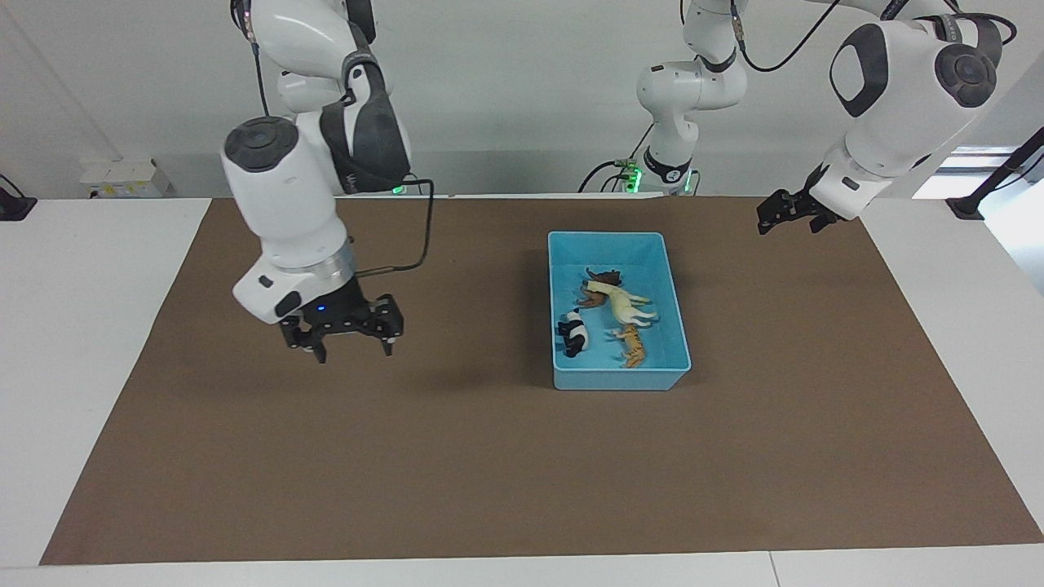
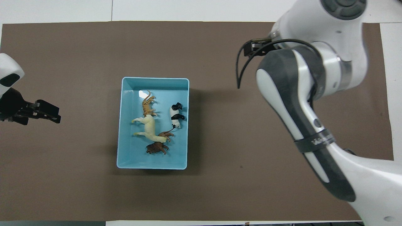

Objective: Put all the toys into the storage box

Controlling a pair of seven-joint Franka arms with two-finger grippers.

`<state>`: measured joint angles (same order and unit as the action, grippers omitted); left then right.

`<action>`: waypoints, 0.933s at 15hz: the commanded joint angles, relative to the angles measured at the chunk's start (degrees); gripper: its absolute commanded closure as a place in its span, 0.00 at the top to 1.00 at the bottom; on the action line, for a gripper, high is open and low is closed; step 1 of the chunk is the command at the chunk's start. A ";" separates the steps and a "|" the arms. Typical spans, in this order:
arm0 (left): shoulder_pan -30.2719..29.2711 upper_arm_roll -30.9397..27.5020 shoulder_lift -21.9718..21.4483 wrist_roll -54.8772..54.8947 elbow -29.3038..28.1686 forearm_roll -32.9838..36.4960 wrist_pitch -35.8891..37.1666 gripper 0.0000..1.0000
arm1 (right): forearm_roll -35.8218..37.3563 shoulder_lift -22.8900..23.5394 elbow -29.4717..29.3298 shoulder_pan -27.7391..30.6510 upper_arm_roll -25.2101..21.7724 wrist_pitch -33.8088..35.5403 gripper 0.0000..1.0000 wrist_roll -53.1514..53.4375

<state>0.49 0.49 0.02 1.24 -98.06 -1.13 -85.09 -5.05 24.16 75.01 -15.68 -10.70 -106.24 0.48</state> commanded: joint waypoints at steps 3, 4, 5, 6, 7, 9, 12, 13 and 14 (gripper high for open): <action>0.30 -0.05 -0.46 2.01 2.78 0.25 1.06 1.00 | 0.30 -2.62 1.81 7.58 0.85 3.83 1.00 -2.67; 0.30 0.04 -0.46 2.01 3.13 0.34 1.07 1.00 | 0.65 -3.93 1.89 8.12 0.85 6.89 1.00 -2.59; 0.30 0.04 -0.20 2.01 4.00 0.34 1.24 1.00 | 1.96 -4.99 1.81 8.47 0.76 10.06 1.00 -2.59; 0.39 0.12 -0.11 2.01 4.71 0.25 1.68 1.00 | 3.45 -6.48 1.89 8.47 0.85 12.87 1.00 -2.50; 0.30 0.12 -0.11 2.10 4.98 0.42 2.64 1.00 | 3.64 -8.41 2.42 8.65 0.85 15.34 1.00 -2.33; 0.39 0.39 0.15 2.01 6.73 0.43 3.35 1.00 | 3.82 -12.71 5.57 9.00 0.85 18.52 1.00 -2.50; 0.22 1.09 -0.02 5.51 6.56 0.78 3.79 1.00 | 3.90 -22.28 16.80 9.97 1.03 15.64 1.00 -2.67; 0.21 1.00 -0.02 5.87 6.56 0.78 3.79 1.00 | 3.99 -24.58 19.53 10.14 1.03 14.84 1.00 -2.67; 0.21 1.00 -0.02 5.88 6.82 0.86 3.88 1.00 | 4.25 -26.08 21.21 10.58 1.20 14.40 1.00 -2.67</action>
<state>0.52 1.69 -0.13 5.49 -92.51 -1.13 -82.83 -1.78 4.76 86.93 -6.27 -10.68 -88.28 -1.78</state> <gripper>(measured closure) 0.000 0.000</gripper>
